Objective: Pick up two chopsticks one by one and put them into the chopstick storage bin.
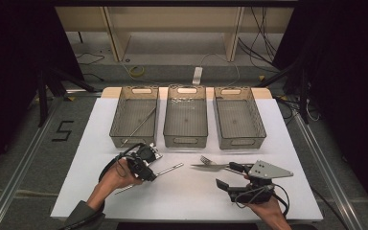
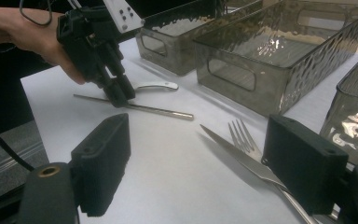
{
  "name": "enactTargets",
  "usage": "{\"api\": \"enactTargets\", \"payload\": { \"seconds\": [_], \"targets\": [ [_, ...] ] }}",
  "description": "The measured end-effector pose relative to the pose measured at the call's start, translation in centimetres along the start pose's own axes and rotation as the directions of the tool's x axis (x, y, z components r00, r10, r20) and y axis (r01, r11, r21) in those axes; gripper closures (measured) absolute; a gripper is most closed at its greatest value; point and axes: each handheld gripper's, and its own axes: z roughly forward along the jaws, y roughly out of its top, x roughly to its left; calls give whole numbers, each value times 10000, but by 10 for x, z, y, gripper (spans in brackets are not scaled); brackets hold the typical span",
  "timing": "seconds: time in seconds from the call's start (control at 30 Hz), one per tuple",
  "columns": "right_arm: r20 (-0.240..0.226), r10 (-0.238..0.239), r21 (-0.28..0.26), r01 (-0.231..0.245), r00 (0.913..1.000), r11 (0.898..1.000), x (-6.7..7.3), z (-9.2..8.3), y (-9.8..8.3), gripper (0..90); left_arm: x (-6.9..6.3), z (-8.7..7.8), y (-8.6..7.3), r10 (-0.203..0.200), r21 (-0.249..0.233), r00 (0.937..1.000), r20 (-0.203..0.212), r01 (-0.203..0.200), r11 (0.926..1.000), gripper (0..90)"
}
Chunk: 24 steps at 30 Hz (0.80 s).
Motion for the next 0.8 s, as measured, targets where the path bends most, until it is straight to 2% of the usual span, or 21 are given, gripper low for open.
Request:
{"api": "enactTargets", "payload": {
  "seconds": [0.17, 0.23, 0.53, 0.8],
  "targets": [
    [-36, -16, -9, 16, 10000, 10000, 0, 0, 0, 239, -1, 3, 1, 82, 134, 9998, -171, -80, 9999, 728],
    [-46, -11, -11, 11, 10000, 10000, 0, 0, 0, 239, -2, 5, 1, 244, 273, 9994, -229, -238, 9993, 739],
    [-23, -42, 44, 43, 10000, 10000, 0, 1, 0, 239, -3, 5, 0, 355, 253, 9985, -427, -345, 9991, 795],
    [-8, -12, 94, 12, 10000, 10000, 0, 1, 0, 239, -7, 6, 1, 697, 306, 9958, -599, -680, 9972, 817]
  ]
}}
